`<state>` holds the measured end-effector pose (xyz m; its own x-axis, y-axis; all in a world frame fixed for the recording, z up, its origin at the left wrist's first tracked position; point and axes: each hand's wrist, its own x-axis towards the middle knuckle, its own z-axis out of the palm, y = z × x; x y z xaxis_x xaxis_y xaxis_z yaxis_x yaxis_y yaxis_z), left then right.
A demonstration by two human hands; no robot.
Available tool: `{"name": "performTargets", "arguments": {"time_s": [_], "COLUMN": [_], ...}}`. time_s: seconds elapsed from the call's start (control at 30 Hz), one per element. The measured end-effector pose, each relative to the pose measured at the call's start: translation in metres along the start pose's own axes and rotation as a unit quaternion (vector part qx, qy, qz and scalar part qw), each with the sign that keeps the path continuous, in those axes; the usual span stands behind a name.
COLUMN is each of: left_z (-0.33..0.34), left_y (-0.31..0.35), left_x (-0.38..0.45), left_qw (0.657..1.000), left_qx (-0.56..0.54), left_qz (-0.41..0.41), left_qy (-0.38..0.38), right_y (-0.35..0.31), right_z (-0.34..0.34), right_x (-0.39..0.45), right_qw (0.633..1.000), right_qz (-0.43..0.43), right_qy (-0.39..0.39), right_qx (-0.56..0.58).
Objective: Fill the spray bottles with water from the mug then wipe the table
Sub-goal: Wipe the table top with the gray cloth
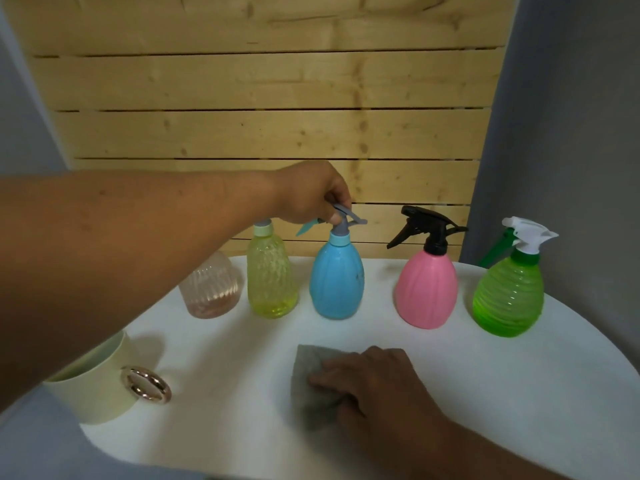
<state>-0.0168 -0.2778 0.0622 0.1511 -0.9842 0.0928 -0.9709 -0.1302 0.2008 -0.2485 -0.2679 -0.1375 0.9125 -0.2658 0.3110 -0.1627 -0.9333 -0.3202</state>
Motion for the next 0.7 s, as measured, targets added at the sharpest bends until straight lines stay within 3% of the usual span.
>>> {"name": "performTargets", "arguments": {"time_s": [0.17,0.33,0.7], "left_z": [0.011,0.009,0.008], "left_y": [0.001,0.000,-0.001], "left_x": [-0.006,-0.011,-0.015], "left_qw": [1.000,0.999,0.998], "left_qx": [-0.016,-0.033,-0.037], "left_qz": [-0.001,-0.004,0.000], "left_qy": [-0.019,-0.035,-0.053], "right_y": [-0.002,0.004,0.010], "right_z": [0.009,0.005,0.007], "right_x": [-0.002,0.005,0.001], "right_qw": [0.998,0.988,0.988], "right_qz": [0.023,0.051,0.037], "right_qy": [0.024,-0.058,-0.072], "right_qx": [0.044,0.134,0.130]}}
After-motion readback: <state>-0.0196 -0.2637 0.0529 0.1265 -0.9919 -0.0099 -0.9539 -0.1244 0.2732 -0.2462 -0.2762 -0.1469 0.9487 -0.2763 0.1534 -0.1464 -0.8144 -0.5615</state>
